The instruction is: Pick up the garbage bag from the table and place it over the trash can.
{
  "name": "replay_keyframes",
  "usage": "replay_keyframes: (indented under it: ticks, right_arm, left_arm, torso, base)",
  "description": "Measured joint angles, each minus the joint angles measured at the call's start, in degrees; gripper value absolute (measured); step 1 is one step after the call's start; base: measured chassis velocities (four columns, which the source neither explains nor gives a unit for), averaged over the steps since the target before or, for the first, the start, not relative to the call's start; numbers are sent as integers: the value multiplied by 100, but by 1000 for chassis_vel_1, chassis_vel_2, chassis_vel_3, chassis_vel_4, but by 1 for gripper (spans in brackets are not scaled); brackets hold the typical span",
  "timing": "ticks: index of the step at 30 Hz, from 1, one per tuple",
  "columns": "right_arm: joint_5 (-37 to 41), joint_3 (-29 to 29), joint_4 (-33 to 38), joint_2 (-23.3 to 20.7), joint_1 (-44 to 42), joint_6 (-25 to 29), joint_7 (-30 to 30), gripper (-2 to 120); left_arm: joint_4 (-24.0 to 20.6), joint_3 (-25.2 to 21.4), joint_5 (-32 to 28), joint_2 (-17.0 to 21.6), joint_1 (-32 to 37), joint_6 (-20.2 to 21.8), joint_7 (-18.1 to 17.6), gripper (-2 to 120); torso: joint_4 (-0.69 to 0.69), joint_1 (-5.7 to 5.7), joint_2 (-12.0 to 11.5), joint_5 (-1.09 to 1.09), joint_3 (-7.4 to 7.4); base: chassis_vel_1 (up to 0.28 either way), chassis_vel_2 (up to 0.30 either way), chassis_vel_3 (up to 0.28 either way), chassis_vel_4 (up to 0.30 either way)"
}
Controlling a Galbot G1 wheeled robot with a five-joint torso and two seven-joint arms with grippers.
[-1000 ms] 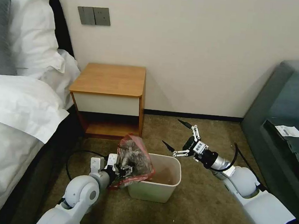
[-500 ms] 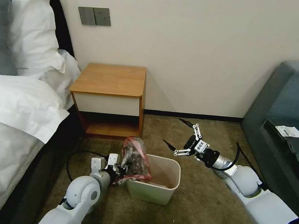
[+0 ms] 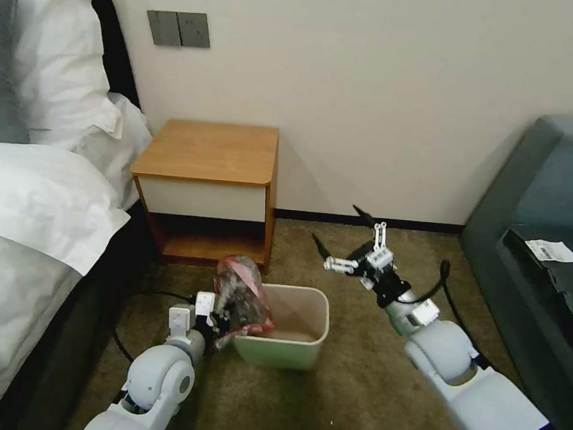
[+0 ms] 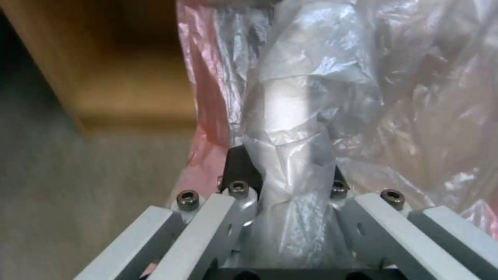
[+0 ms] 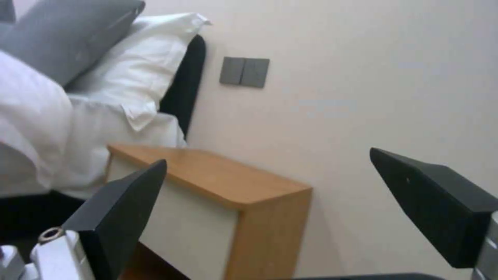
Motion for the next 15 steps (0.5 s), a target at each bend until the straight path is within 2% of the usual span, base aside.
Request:
replay_keyframes:
  ticks: [1,4,10,12,15]
  right_arm:
    - [0,0,0,0,0,0,0,100]
    - [112,-422,108,-41,169,-206,43,100]
    - [170,-894,89,-25,278,-307,-36,100]
    - [498,-1250,140,108,403,-454,-52,100]
    - [636,-1425,169,241,534,-552,-51,100]
  left_arm:
    - [0,0,0,0,0,0,0,10]
    - [-35,-58,78,0,-61,-481,-23,10]
    - [-317,-101,185,24,-60,-446,-169,10]
    - [-567,-101,236,29,52,-298,-303,10]
    - [-674,-102,295,14,120,-263,-342,10]
  torso:
    - [0,0,0,0,0]
    - [0,0,0,1,-1]
    - [-1,0,0,4,-2]
    - [0,0,0,4,-2]
    - [0,0,1,5,-2]
  base:
    - [0,0,0,0]
    - [0,0,0,0]
    - [0,0,0,0]
    - [0,0,0,0]
    - [0,0,0,0]
